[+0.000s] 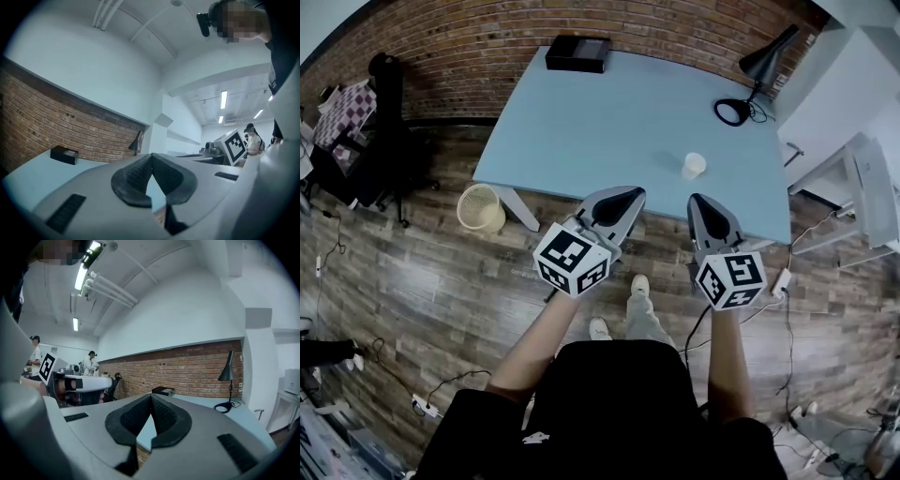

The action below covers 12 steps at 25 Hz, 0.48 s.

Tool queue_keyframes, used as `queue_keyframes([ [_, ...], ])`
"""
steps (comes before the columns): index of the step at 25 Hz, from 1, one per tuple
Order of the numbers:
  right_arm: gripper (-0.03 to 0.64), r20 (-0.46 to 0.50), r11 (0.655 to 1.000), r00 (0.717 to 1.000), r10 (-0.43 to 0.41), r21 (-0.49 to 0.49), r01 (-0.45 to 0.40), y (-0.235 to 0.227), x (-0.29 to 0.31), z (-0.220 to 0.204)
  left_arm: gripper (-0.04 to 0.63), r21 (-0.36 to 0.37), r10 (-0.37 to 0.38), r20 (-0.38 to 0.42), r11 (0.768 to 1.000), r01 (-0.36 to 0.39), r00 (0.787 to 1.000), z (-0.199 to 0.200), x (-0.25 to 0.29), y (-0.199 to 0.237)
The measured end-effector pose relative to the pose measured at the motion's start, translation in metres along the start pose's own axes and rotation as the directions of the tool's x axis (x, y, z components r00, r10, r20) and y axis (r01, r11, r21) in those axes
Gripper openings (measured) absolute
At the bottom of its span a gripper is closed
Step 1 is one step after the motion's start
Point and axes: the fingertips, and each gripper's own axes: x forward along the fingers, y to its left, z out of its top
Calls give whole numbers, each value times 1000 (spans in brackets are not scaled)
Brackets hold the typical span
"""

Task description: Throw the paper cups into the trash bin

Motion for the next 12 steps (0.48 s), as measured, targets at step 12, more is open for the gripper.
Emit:
queue_keyframes([
  [12,5,-48,999,999,-1,47,3,-75,39,-28,3,-15,39,-43,999,-40,998,-17,54,23],
])
